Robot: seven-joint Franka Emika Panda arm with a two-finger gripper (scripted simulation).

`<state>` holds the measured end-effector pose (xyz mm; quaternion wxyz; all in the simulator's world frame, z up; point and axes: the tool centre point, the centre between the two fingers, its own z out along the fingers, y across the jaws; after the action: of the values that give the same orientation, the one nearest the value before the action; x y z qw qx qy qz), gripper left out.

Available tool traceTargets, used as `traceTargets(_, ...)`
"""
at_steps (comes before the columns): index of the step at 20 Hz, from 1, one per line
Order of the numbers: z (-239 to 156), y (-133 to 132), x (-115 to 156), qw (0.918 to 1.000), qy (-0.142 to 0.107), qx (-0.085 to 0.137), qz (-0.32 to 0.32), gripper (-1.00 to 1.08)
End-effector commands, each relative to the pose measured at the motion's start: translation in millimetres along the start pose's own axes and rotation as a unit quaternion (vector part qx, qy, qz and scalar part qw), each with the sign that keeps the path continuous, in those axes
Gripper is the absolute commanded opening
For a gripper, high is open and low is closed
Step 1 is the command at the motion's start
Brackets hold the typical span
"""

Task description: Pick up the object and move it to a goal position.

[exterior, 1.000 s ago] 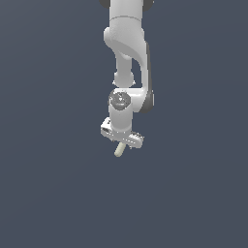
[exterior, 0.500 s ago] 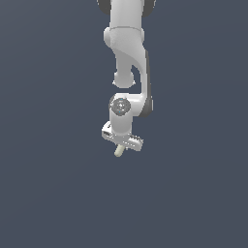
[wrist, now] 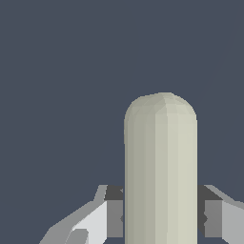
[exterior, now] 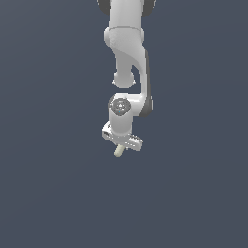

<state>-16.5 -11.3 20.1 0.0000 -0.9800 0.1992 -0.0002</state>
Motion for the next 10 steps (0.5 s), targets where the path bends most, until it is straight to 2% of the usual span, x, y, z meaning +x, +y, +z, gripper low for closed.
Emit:
traceTargets(1,-1,-1,0,1.0,0.0,0.0,0.0,-1.0)
traceTargets(10,-37,-27,-1,1.0,0.0,0.0,0.0,-1.0)
